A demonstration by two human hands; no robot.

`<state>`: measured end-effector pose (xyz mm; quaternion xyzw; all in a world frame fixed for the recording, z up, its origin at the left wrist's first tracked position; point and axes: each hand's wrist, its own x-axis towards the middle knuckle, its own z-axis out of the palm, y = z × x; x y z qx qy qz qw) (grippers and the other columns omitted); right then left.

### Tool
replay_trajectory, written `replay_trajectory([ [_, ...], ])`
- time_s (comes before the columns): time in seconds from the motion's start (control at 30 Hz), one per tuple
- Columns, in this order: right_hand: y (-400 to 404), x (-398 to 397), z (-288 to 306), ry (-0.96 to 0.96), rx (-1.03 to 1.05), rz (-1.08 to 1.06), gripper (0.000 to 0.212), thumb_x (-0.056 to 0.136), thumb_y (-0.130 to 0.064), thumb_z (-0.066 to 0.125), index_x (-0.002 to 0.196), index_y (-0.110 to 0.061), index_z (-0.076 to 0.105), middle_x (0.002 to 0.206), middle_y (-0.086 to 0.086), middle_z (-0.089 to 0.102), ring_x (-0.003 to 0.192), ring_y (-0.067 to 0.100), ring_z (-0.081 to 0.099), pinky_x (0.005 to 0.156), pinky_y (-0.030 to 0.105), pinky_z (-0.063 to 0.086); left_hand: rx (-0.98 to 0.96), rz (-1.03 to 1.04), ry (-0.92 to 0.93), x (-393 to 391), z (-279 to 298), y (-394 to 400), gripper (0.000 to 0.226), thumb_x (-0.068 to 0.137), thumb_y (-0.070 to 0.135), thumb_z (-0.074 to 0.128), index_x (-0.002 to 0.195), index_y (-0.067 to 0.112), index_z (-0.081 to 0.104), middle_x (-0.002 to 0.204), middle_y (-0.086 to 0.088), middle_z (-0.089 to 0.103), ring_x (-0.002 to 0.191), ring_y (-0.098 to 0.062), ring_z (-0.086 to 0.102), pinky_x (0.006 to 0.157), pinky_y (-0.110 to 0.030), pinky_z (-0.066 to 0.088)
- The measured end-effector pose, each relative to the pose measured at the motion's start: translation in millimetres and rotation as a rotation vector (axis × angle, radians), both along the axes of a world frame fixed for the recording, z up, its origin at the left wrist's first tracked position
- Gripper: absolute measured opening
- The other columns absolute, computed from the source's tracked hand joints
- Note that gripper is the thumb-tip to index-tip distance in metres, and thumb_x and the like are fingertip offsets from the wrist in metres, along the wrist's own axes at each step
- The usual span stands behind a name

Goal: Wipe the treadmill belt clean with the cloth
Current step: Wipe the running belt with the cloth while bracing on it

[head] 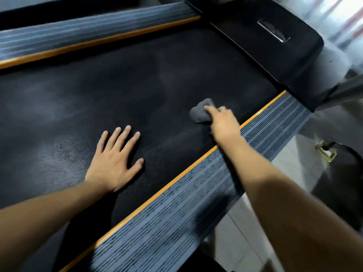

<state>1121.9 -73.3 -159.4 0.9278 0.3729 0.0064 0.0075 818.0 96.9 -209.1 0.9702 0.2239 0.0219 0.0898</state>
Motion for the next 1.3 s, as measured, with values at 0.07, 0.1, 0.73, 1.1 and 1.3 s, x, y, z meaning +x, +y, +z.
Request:
replay_trajectory([
  [0.07,-5.4,33.1,8.9,-0.011,-0.081,-0.115,0.057,0.087,-0.003,0.06,0.136,-0.024,0.039,0.119,0.016,0.047,0.11,0.039,0.051,0.083,0.047,0.049,0.015,0.02,-0.02,0.8,-2.3,1.2,0.079,0.093,0.067,0.028,0.162,0.027,0.026,0.17,-0.005,0.021,0.158,-0.027,0.014,0.128,-0.052,0.008],
  [0.1,-3.2,43.4,11.3,-0.004,-0.081,-0.163,0.054,0.089,-0.002,0.057,0.134,-0.022,0.037,0.12,0.017,0.046,0.111,0.04,0.049,0.084,0.048,0.049,0.02,0.022,-0.021,1.5,-1.7,1.2,0.079,0.093,0.067,0.028,0.161,0.027,0.026,0.17,-0.005,0.022,0.158,-0.027,0.014,0.128,-0.052,0.009],
  [0.73,21.1,-114.6,14.2,0.102,-0.04,0.17,0.055,0.076,-0.024,0.073,0.123,-0.023,0.044,0.115,0.01,0.046,0.107,0.034,0.049,0.073,0.042,0.048,0.005,0.039,-0.004,1.7,2.8,-1.7,0.08,0.093,0.067,0.03,0.162,0.028,0.021,0.172,-0.004,0.013,0.159,-0.024,0.006,0.128,-0.05,0.004],
  [1.1,21.6,-137.6,4.2,0.086,0.077,0.018,0.059,0.074,-0.029,0.068,0.128,-0.014,0.048,0.111,0.02,0.049,0.093,0.042,0.052,0.073,0.045,0.048,-0.099,0.05,-0.063,-2.9,13.1,-1.9,0.077,0.094,0.053,0.032,0.158,0.011,0.032,0.169,-0.01,0.024,0.157,-0.028,0.017,0.128,-0.049,0.008],
  [1.3,27.1,-199.1,-3.3,0.128,0.125,0.171,0.058,0.084,-0.022,0.066,0.138,-0.021,0.043,0.108,0.007,0.045,0.096,0.028,0.046,0.072,0.043,0.052,-0.067,0.146,-0.103,-58.9,11.0,46.3,0.063,0.093,0.043,0.041,0.149,0.017,0.047,0.162,-0.01,0.037,0.15,-0.031,0.034,0.126,-0.046,0.018],
])
